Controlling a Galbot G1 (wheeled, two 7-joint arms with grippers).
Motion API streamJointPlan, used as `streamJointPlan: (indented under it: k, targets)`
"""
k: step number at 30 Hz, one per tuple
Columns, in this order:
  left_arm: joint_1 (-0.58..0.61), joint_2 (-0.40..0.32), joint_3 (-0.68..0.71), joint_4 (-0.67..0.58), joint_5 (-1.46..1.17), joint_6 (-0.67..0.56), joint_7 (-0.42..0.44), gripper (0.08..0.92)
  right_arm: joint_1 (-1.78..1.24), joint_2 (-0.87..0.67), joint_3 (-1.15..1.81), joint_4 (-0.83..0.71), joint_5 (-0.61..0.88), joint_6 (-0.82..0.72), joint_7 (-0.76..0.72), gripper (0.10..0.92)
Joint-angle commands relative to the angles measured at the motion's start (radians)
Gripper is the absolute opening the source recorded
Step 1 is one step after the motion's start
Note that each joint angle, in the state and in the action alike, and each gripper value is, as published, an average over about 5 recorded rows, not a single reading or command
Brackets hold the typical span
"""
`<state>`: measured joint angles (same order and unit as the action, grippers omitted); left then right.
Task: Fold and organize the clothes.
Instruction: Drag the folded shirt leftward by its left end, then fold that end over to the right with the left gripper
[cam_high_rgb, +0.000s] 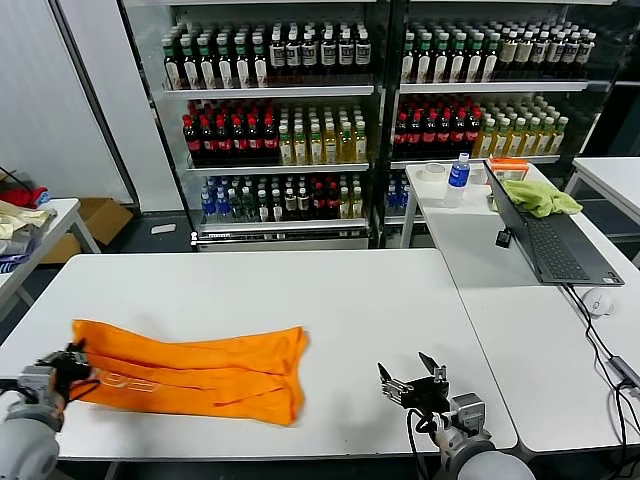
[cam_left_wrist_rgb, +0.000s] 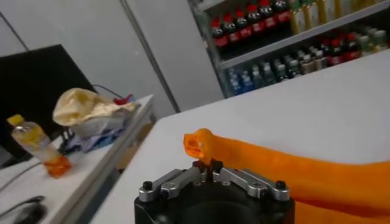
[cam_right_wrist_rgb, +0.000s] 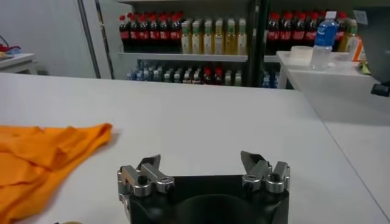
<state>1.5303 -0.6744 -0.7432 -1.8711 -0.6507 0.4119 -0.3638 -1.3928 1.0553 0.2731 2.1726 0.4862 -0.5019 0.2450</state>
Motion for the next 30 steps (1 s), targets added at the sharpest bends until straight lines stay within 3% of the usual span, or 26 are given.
streamJointPlan:
  k: [1,6,16,30]
  targets:
    - [-0.004,0.025,-0.060,-0.183,-0.264,0.160,-0.013,0.100,0.003,-0.005,0.008,-0.003,-0.001,0.000,0.000,0.823]
    - [-0.021,0.005,0.005,-0.304,-0.384,0.166,-0.012,0.100,-0.020,-0.007,0.034,0.000,-0.003,0.001,-0.001,0.823]
    - [-0.100,-0.060,0.200,-0.376,-0.454,0.166,-0.036,0.100,-0.043,0.011,0.057,0.005,-0.014,0.001,0.001,0.823]
    - [-0.325,-0.194,0.460,-0.206,-0.222,0.154,-0.026,0.100,-0.074,0.016,0.105,0.016,-0.018,0.002,0.002,0.823]
